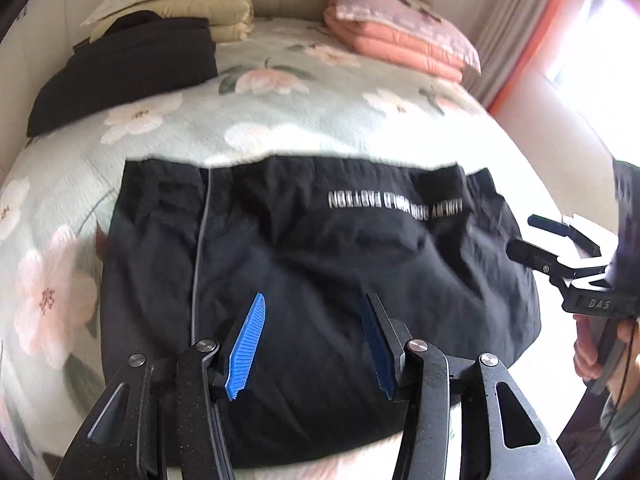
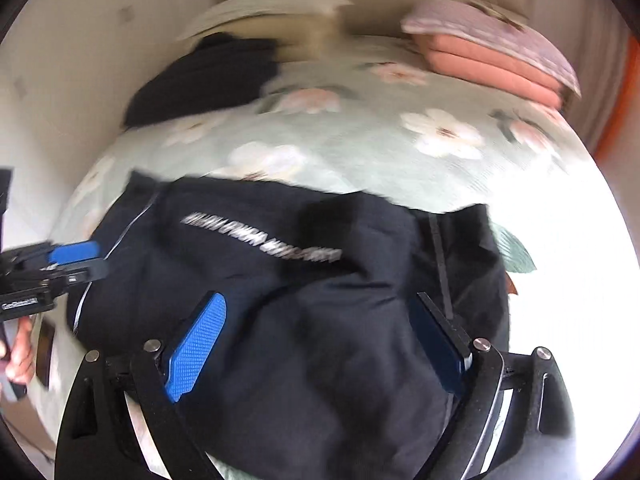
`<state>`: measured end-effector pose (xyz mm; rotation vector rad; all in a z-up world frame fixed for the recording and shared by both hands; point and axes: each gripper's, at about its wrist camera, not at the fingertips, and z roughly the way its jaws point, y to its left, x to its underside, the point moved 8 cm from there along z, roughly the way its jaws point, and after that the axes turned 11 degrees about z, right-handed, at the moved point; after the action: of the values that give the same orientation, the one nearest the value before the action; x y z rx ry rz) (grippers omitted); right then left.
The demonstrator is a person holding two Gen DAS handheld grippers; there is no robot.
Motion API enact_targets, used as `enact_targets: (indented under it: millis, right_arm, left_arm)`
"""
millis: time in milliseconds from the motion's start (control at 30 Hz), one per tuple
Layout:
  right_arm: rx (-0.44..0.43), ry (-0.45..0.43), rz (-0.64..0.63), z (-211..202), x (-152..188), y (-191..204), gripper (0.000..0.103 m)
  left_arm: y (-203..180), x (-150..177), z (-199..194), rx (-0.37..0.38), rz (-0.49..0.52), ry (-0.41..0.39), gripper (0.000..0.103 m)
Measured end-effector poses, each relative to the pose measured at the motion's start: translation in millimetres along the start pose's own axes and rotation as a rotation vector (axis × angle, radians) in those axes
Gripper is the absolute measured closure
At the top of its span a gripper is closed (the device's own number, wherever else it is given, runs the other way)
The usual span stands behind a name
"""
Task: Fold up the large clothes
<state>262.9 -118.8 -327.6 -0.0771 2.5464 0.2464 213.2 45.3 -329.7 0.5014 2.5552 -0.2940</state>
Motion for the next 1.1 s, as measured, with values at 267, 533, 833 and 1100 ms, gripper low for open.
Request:
enact_targets:
  millis: [267,533,833,1100]
  right_arm:
    - [0.063,0.174,-0.029,88,68,27,0.004]
    - [0.013,0.217,0.0,81,54,21,0.007]
    - [0.084,0.119,0.033,92,-38,-8,0.012]
    - [0.051,0.309,0.156,162,-13,-37,0.0]
  left_arm:
    - [14,57,54,-0.052,-0.084,0.089,0.041]
    - [15,47,42,-0.081,-0.057,0.046,0.039]
    - [53,-16,36,-0.176,-0.115,0.037,0.039]
    - [77,7,87,-0.105,-0.23,0.111,0.032]
